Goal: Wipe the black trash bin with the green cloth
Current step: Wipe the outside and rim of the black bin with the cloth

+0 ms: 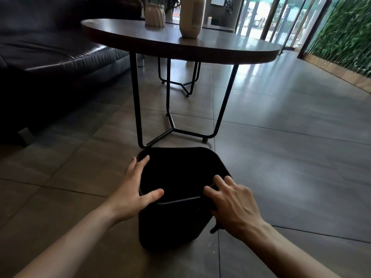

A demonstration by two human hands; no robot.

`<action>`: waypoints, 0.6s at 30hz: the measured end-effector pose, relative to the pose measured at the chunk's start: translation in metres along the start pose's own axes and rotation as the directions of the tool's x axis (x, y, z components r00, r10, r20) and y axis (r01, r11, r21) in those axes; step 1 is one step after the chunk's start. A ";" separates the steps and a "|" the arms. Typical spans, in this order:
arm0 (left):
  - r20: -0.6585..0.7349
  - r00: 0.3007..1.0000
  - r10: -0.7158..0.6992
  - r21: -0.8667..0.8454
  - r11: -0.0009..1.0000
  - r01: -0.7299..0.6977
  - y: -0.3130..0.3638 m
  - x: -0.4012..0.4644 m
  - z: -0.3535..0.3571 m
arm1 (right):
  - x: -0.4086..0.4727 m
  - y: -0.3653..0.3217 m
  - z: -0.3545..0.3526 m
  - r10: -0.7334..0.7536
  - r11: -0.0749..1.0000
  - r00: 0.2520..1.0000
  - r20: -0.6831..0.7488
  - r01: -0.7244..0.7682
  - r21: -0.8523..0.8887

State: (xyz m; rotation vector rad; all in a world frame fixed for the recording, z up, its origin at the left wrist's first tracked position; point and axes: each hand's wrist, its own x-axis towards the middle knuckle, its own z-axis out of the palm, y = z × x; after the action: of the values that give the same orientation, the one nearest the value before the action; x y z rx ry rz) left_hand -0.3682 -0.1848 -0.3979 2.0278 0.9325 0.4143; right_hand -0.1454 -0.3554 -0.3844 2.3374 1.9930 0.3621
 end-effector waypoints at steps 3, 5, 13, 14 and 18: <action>0.043 0.999 0.008 0.040 0.999 -0.009 -0.010 0.005 0.014 | -0.009 0.000 0.009 0.034 0.999 0.999 0.034 -0.033 -0.029; 0.054 0.998 0.012 0.051 0.999 -0.015 -0.013 0.007 0.016 | -0.011 0.000 0.010 0.051 0.999 0.998 0.034 -0.051 -0.001; 0.081 0.997 -0.006 0.067 0.998 0.001 -0.019 0.011 0.007 | -0.018 0.029 -0.001 0.268 0.913 0.963 -0.001 -0.254 0.318; 0.082 0.997 -0.004 0.068 0.998 -0.002 -0.021 0.010 0.005 | -0.015 0.037 -0.002 0.333 0.882 0.943 0.002 -0.313 0.352; 0.092 0.996 -0.002 0.049 0.999 -0.003 -0.020 0.012 0.005 | 0.005 0.063 0.002 0.535 0.718 0.838 0.111 -0.520 0.463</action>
State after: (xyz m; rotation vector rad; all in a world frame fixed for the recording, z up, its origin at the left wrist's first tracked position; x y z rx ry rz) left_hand -0.3667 -0.1713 -0.4177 2.0732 0.8936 0.2981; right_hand -0.0835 -0.3609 -0.3735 3.2251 1.4939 -0.1123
